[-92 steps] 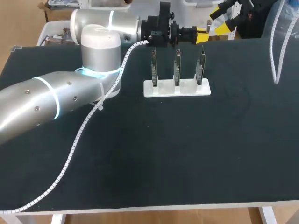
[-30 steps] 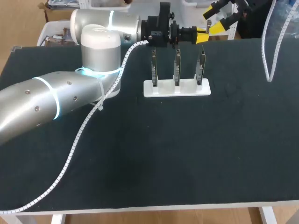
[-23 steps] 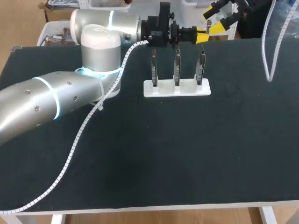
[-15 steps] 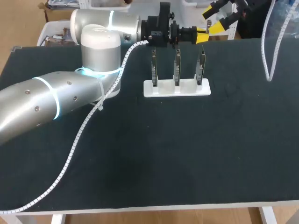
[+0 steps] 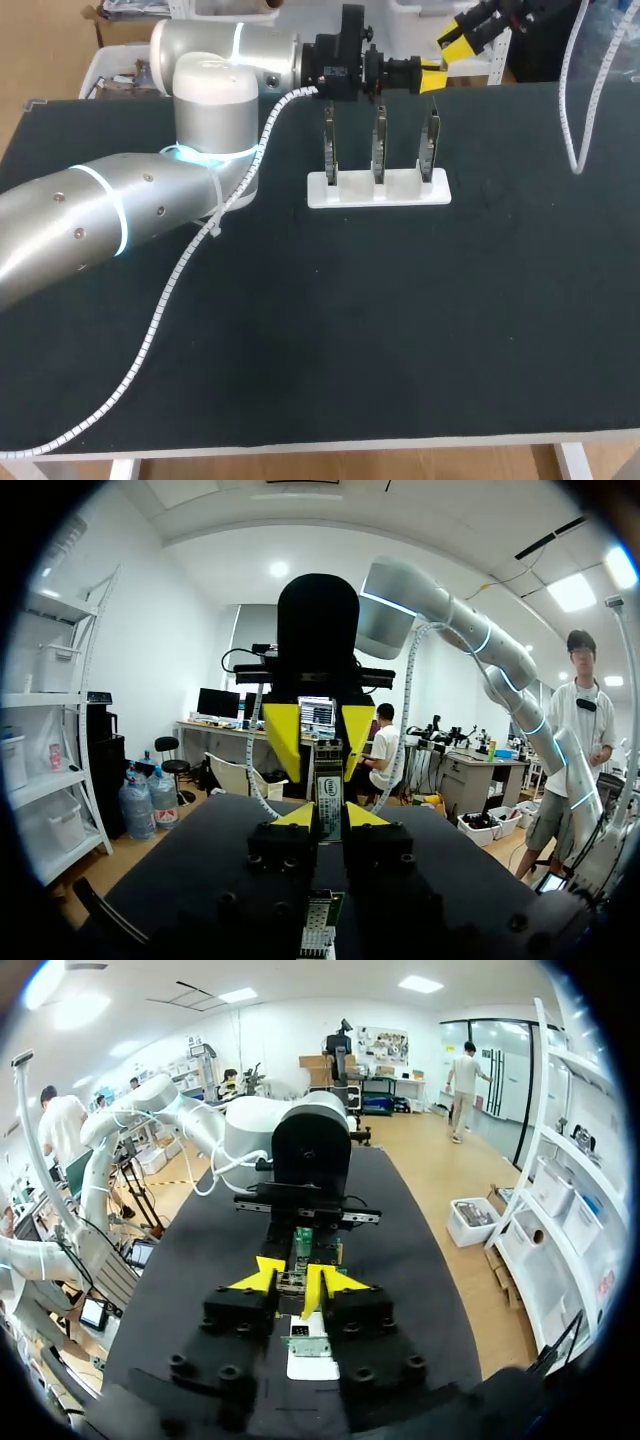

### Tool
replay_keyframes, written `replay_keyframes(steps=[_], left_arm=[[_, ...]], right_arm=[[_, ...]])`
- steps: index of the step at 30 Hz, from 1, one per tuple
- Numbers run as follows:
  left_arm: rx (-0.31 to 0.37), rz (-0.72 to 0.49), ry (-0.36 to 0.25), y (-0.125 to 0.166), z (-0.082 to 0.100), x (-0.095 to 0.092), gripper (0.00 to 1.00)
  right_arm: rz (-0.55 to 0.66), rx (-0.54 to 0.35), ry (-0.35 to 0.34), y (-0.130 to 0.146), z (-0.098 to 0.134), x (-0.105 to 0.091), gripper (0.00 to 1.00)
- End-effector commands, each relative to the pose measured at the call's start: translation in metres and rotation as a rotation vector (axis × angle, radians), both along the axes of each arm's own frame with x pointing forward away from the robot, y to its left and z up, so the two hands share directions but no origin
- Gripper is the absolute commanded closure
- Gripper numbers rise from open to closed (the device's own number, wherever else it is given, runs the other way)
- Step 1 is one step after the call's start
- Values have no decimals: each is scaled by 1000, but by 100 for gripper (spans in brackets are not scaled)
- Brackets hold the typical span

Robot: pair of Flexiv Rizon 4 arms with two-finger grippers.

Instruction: Pick up the optical module with the left hand, and insert it into the network port with the right hand.

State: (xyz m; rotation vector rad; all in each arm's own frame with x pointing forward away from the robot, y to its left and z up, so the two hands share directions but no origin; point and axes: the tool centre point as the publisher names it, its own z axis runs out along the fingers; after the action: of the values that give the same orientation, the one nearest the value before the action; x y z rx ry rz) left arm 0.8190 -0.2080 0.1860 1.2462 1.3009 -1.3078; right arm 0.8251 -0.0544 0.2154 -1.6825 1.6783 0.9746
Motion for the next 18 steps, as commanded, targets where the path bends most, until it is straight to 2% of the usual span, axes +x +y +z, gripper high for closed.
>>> replay_keyframes(steps=[1,9,10,11,18], left_arm=[[-1,-7,0,-1,0,0,100],[-1,-7,0,-1,0,0,100],[-1,-7,0,-1,0,0,62],[-1,-7,0,-1,0,0,0],[-1,-7,0,-1,0,0,0]], right_arm=[[-2,-3,0,0,-1,2,100],[0,-5,1,0,-2,3,100],[0,-5,1,0,-2,3,100],[0,-4,2,0,-2,3,100],[-1,0,-1,0,-2,4,100]])
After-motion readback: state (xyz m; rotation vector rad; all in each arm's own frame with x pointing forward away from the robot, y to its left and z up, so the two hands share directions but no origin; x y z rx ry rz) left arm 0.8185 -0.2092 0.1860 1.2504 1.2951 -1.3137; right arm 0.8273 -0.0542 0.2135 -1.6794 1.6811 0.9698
